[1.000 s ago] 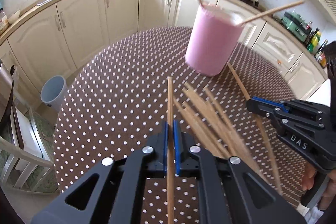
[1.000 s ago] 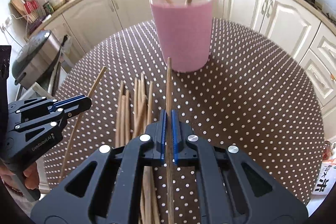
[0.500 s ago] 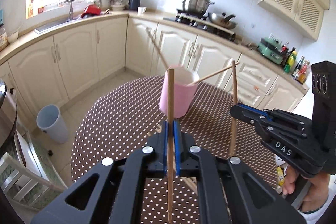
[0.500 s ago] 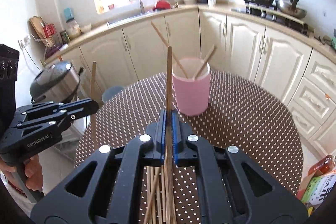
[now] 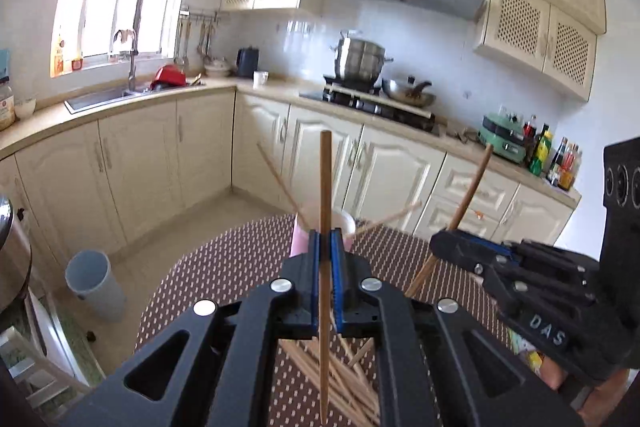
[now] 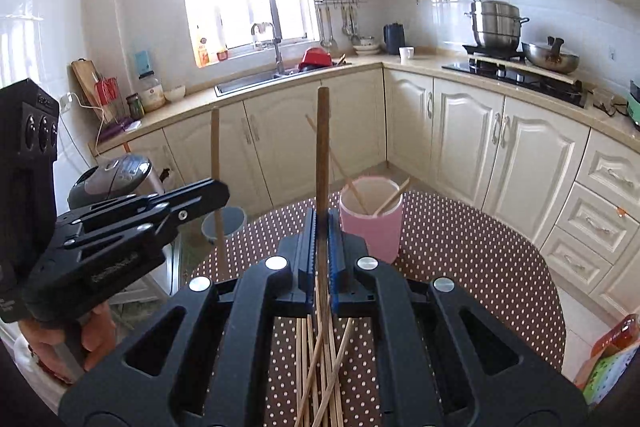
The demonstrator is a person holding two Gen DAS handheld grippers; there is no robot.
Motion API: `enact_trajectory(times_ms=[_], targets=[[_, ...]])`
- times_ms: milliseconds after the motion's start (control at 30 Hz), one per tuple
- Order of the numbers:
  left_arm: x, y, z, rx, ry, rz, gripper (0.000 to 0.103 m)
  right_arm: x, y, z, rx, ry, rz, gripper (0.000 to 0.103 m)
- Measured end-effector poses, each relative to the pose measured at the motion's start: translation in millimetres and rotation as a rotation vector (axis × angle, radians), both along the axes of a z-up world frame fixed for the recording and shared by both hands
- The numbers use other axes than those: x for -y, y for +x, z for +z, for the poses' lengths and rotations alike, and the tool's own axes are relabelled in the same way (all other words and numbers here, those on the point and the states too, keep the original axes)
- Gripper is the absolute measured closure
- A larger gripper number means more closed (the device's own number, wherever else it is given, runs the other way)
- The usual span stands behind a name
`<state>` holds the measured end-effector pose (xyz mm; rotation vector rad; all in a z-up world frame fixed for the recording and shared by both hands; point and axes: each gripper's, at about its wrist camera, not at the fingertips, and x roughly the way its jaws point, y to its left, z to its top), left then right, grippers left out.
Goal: Organize utensils
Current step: 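Lift the chopstick with the right tool and drop it into the pink cup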
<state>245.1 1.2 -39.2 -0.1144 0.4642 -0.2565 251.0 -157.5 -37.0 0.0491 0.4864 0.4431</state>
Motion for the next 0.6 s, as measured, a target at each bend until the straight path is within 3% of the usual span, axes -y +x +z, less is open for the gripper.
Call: enact_trajectory(times_ms=[333, 600], targets=[[5, 43, 35, 0.142, -0.075, 0.071, 0.097, -1, 27, 35, 0.086, 0.020, -0.009, 0.097], [14, 85, 59, 0.224, -0.090, 0.118, 0.097, -9, 57, 61, 0.170, 0.021, -0.035, 0.097]])
